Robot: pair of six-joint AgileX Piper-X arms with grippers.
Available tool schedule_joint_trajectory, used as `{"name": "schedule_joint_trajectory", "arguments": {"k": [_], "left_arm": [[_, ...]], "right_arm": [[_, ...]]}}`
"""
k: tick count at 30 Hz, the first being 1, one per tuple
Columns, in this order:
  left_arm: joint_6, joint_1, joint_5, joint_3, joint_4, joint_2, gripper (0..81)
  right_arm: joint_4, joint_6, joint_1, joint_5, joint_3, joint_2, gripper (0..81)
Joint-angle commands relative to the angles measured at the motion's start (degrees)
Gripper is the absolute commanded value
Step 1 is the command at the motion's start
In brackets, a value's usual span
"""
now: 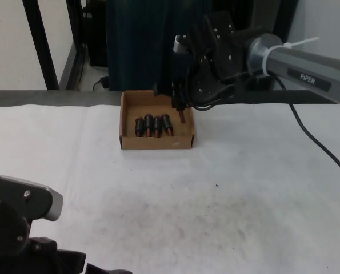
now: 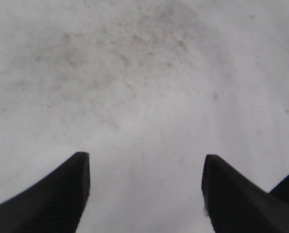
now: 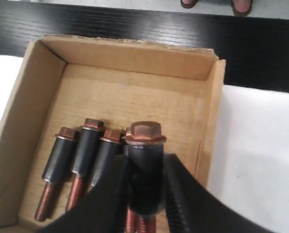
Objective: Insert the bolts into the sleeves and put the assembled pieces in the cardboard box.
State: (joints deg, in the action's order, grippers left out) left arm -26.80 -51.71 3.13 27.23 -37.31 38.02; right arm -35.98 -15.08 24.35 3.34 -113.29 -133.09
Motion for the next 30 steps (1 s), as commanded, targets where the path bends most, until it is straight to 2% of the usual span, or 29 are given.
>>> {"name": "schedule_joint_trajectory", "arguments": {"k": [1, 21, 30], "left_arm": [[0.2, -0.2, 0.2, 0.5, 0.7, 0.1, 62.4], [0.2, -0.2, 0.1, 0.5, 0.7, 0.1, 62.4], [0.2, -0.2, 0.1, 0.5, 0.5, 0.1, 62.4]], "right_arm": [[0.8, 0.1, 0.0, -0.1, -0.9, -0.4, 0.3], [1.2, -0.3, 0.2, -1.6, -0.8, -1.6, 0.3], [0.3, -0.3, 0.2, 2.1, -0.8, -4.3, 0.2]]}}
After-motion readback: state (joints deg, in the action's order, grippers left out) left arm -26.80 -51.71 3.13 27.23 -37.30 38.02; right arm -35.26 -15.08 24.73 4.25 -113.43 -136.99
